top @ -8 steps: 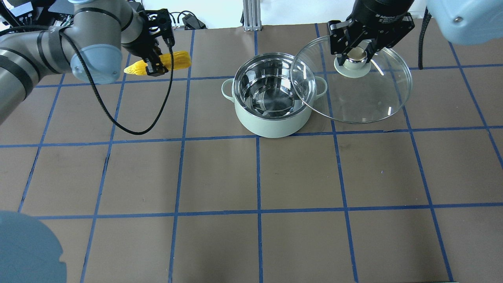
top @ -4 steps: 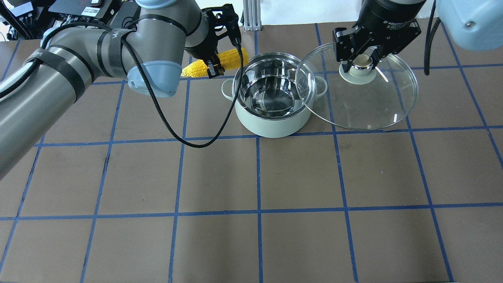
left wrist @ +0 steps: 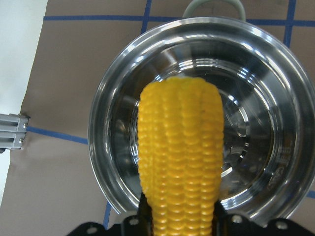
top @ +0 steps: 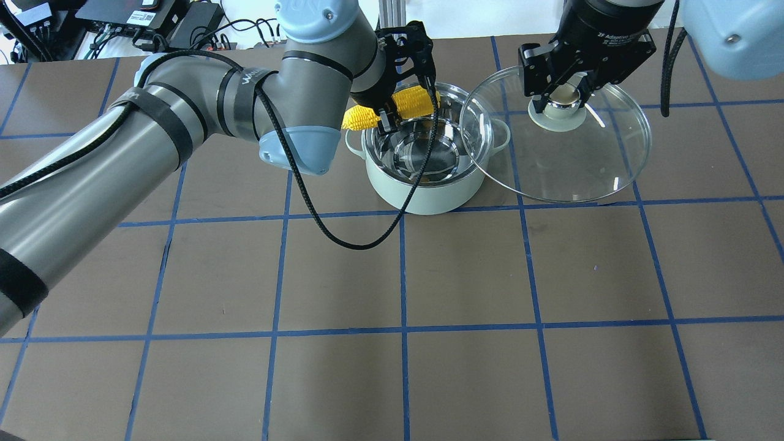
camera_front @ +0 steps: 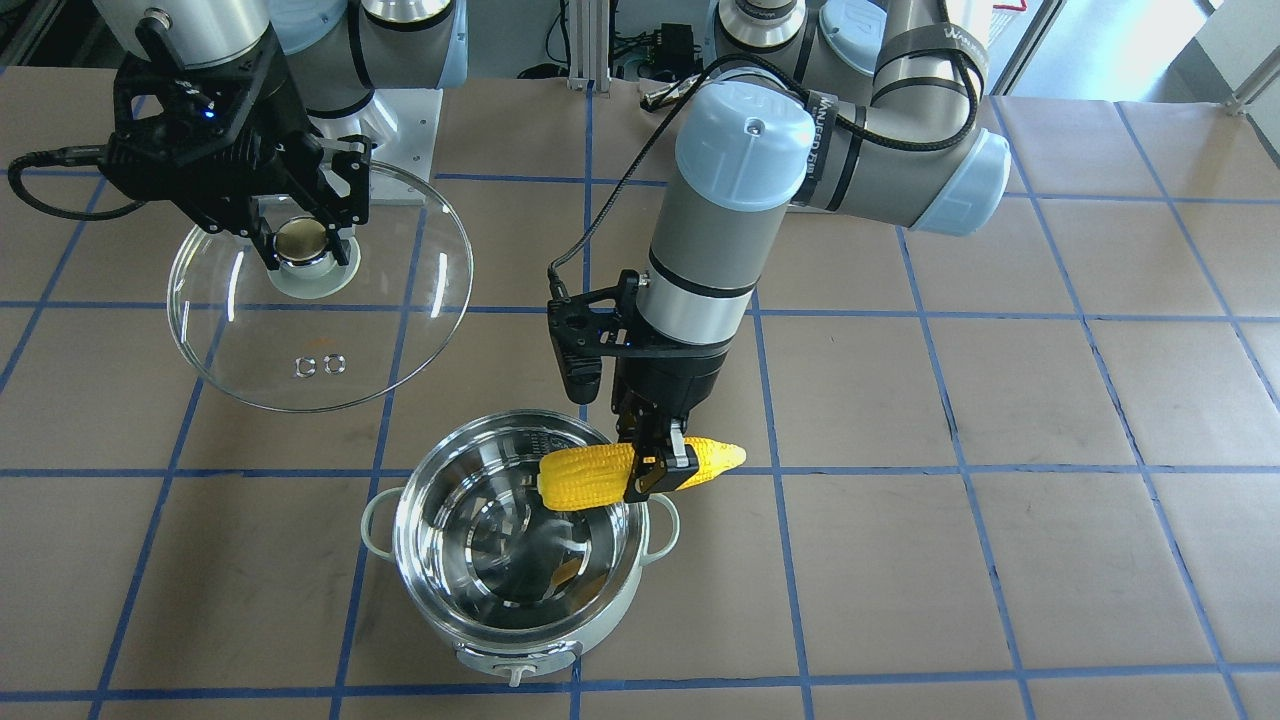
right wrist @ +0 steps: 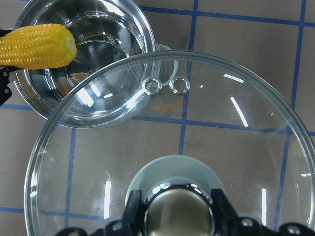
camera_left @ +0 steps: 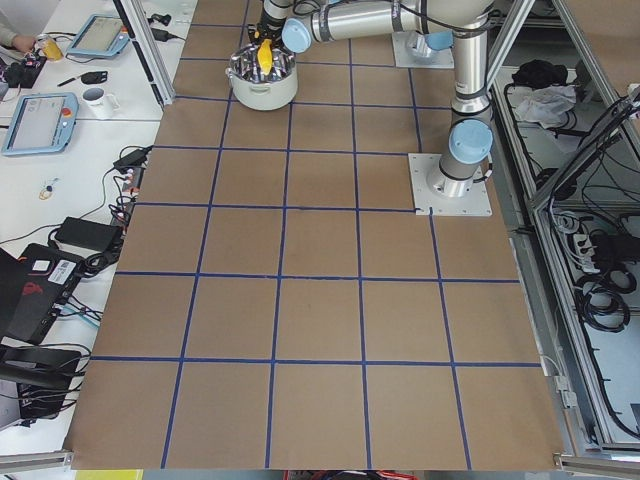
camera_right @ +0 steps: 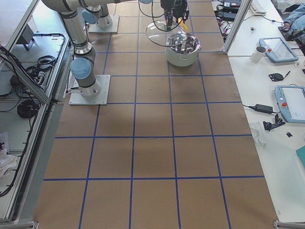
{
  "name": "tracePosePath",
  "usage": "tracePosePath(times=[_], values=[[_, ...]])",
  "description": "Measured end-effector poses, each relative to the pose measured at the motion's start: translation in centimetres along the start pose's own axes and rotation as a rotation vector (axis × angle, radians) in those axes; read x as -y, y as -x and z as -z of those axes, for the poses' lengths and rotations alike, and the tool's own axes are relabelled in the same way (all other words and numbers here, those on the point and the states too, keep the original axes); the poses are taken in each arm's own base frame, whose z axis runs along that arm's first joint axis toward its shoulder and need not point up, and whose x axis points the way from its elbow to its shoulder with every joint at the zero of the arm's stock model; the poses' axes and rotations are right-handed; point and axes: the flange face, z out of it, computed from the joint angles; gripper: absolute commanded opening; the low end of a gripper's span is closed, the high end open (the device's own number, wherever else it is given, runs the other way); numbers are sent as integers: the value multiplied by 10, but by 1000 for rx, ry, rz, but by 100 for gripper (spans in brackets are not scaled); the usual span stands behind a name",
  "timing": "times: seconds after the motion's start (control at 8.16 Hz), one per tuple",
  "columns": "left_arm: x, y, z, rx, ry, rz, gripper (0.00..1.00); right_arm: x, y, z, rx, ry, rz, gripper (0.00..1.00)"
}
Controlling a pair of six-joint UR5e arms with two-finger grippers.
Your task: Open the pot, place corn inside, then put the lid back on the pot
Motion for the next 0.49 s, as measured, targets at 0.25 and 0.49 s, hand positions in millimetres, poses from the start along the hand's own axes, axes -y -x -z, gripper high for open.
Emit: tracePosePath(times=[0.25,0.49], values=[[13,-4,-20,12,-55,-27,0,0,0,0,0,0,1,34],[23,-4,-39,5,-91,-46,0,0,0,0,0,0,2,33]])
